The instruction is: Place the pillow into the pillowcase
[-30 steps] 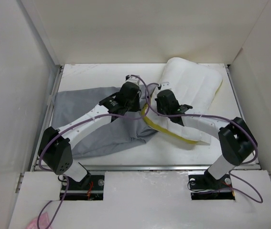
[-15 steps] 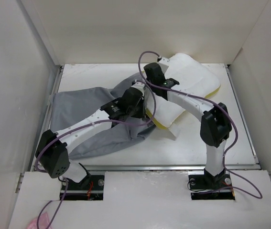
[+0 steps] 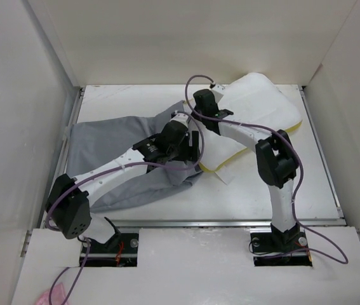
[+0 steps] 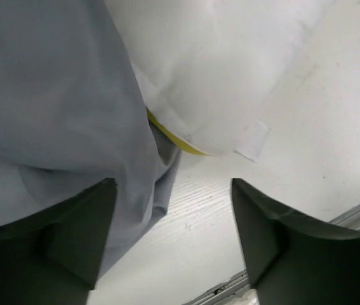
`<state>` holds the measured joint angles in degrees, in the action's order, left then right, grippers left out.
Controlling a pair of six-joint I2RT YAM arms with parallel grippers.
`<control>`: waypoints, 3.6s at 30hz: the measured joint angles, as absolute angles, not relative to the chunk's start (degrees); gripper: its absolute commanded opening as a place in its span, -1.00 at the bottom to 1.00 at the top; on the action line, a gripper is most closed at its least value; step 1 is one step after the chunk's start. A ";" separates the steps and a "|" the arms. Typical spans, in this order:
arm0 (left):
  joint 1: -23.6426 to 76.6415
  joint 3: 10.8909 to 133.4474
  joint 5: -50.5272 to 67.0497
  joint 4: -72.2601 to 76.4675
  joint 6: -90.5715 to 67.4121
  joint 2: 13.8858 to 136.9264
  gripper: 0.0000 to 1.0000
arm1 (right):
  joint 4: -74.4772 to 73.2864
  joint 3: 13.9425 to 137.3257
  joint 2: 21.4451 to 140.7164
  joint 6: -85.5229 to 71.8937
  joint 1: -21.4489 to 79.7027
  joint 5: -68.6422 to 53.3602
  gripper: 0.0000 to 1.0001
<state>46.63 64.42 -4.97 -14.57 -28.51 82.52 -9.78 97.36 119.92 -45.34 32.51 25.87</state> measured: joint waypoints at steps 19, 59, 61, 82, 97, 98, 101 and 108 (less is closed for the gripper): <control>26.50 98.83 -12.12 -20.14 -24.32 108.92 0.49 | -1.21 79.64 103.92 -23.35 25.65 10.83 0.59; 27.29 106.61 -5.17 -24.51 -17.76 115.07 -1.00 | 17.04 64.49 104.77 -15.38 29.36 7.68 -1.00; 27.57 106.43 -5.08 -24.51 -17.21 114.76 -1.00 | 18.17 63.44 104.31 -15.33 29.39 6.92 -1.00; 37.98 95.77 5.39 -21.69 -14.28 104.68 -1.00 | 23.53 65.95 103.42 -34.61 29.30 19.77 -1.00; 39.24 92.58 3.36 -20.29 -18.11 101.47 1.00 | 20.86 76.82 108.75 -30.70 27.35 16.60 0.46; 38.98 91.24 2.42 -19.66 -18.61 100.88 1.00 | 20.38 77.43 108.75 -29.19 27.35 16.53 0.46; 38.26 84.97 0.86 -19.27 -20.69 97.36 1.00 | 19.00 76.27 107.79 -25.74 27.40 16.93 0.67; 35.92 70.76 -1.80 -16.88 -25.98 88.66 1.00 | 9.56 71.44 104.99 -21.10 26.85 17.10 0.67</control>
